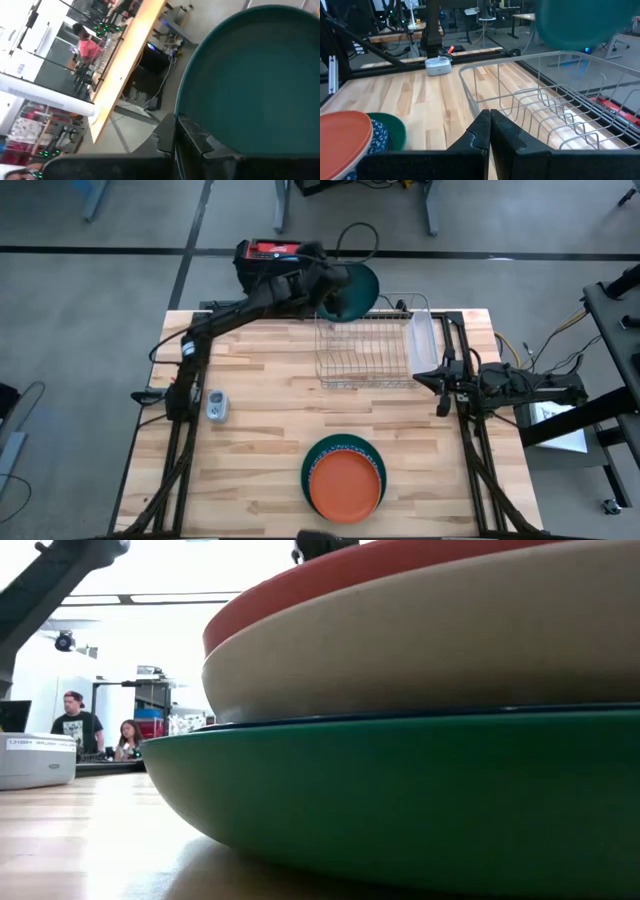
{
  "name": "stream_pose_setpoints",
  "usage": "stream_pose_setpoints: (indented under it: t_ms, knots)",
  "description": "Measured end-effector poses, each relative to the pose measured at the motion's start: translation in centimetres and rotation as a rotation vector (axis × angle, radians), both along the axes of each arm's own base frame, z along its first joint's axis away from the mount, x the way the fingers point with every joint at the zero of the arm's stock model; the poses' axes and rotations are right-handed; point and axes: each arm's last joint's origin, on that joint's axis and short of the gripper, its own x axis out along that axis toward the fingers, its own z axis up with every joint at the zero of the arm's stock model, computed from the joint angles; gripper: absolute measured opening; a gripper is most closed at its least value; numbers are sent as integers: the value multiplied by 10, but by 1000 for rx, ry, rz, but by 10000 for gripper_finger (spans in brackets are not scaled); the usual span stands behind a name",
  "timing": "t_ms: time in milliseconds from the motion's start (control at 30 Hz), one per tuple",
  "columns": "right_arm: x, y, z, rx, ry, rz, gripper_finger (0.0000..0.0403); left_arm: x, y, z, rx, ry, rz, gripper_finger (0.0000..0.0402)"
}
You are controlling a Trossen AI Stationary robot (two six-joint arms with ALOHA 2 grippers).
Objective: Sort dishes
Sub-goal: Put the blue plate in the dish rack
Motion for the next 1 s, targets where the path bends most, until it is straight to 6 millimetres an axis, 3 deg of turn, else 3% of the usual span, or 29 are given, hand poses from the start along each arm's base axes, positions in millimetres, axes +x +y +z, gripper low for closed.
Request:
stream_pose_setpoints:
  t_ms: [100, 300, 633, 1000]
  knots:
    - [0, 0, -1, -11, 6, 2, 0, 9, 14, -18, 4, 66, 8, 0]
    - [1, 0, -3, -24, 15, 4, 0, 29, 24, -48, 29, 177, -13, 0]
    - [1, 0, -6, -33, 25, 6, 0, 54, 41, -83, 112, 268, -8, 0]
    - [1, 0, -6, -47, 30, 8, 0, 50, 48, -90, 40, 233, -29, 0]
